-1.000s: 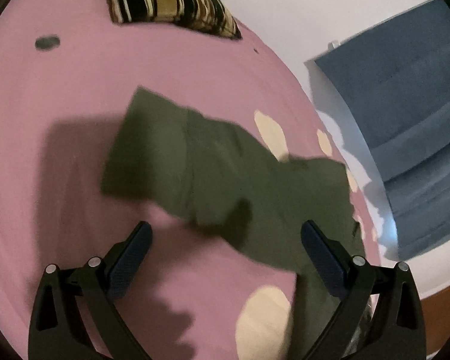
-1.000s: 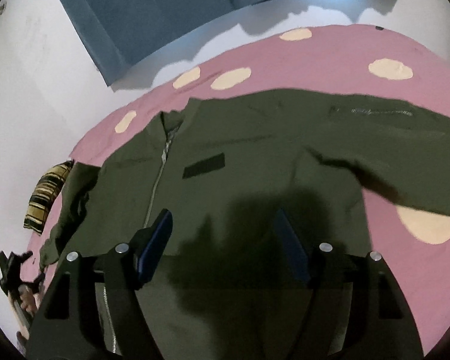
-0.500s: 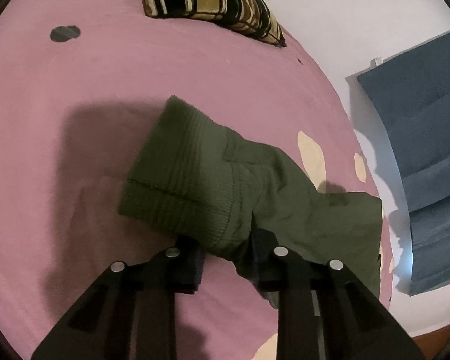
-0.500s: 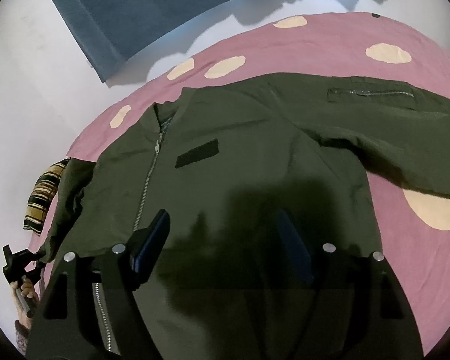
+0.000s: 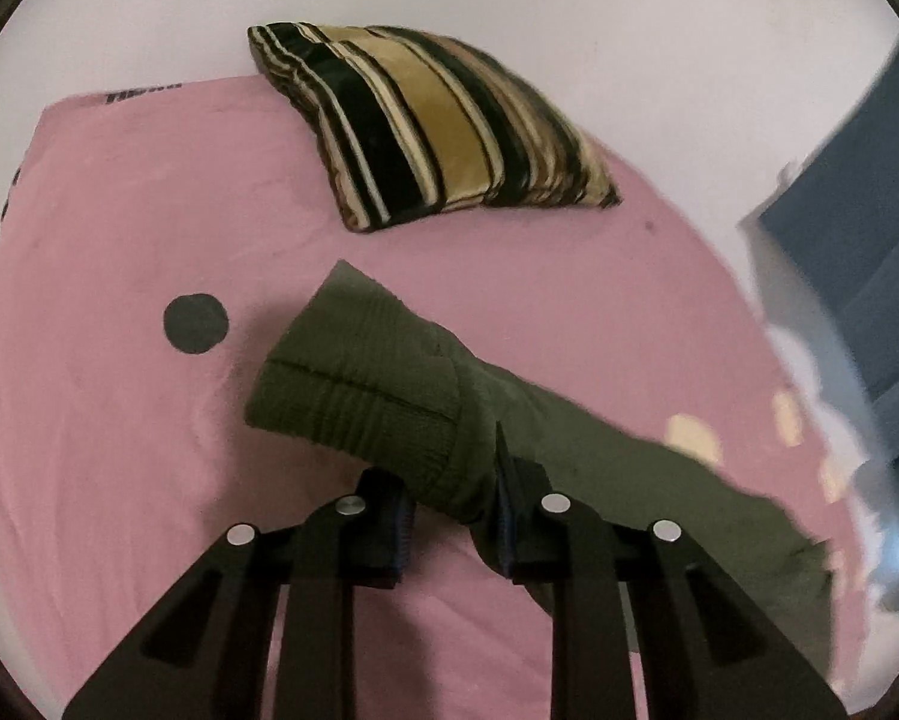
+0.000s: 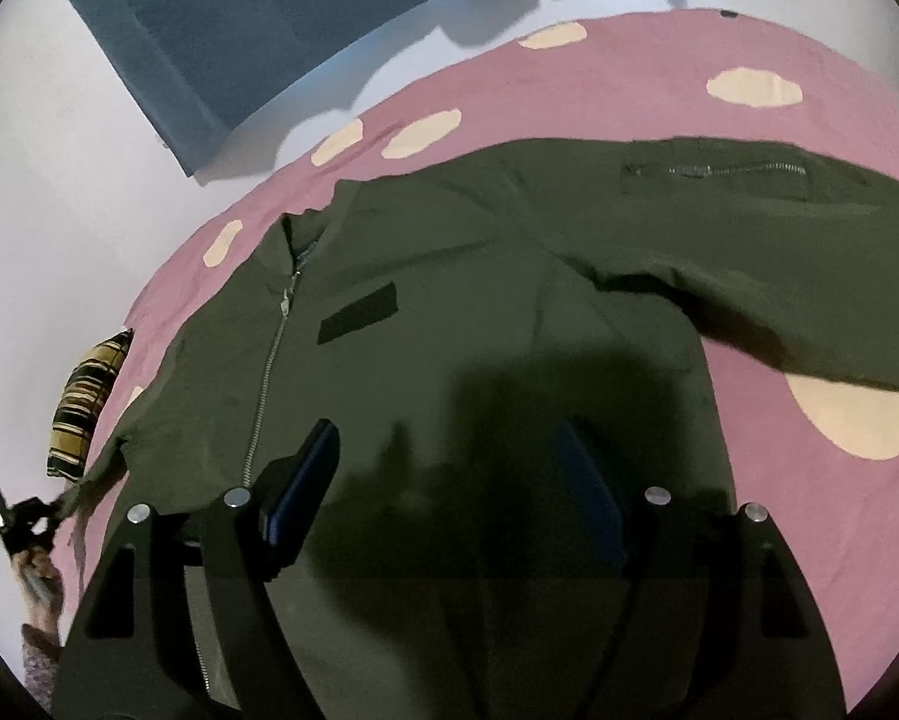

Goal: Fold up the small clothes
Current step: 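Grasp the other sleeve cuff with the left tool, fold it across, release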

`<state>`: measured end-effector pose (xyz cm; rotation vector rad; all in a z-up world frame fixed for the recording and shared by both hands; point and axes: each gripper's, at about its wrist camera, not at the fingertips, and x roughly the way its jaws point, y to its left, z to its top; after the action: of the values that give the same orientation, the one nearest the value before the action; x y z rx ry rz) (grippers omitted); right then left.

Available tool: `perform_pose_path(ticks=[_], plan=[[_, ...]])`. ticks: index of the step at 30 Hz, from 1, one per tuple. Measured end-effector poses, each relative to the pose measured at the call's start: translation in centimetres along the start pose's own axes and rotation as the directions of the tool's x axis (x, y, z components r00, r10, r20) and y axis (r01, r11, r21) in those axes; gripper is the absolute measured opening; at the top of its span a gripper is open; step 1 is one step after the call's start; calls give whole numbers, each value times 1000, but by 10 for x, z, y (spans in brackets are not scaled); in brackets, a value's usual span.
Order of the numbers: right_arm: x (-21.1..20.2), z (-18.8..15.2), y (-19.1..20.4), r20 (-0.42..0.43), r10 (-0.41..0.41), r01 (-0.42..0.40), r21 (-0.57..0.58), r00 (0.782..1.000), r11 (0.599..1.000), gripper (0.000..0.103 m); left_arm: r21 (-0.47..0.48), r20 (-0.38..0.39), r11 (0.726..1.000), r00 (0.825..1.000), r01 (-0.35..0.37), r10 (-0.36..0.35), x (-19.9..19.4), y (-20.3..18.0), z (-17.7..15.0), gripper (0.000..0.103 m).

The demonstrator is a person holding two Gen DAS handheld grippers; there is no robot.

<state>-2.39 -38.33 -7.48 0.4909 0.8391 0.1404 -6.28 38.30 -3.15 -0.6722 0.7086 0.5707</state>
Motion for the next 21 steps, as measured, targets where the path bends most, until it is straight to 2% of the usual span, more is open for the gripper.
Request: perform_pose_path(ticks=[4,12,18,21], plan=[[-2,0,-4,-4,23,-23,16,1000,1000,75,35,-15,999,999,-33,34,17,3,-4,24],[-22,7,-30,12,95,-96,87,995,992,80,69,-50,997,999,19,-16,15,18,2,38],[-56,14,-83,83,39,-55,197,996,979,82,145,-33,989,999,-7,12,5,25,-7,56],[-79,14,-118,125,0,-35,278,992,960,83,176,-30,984,999,-11,17,2,28,-11,58]])
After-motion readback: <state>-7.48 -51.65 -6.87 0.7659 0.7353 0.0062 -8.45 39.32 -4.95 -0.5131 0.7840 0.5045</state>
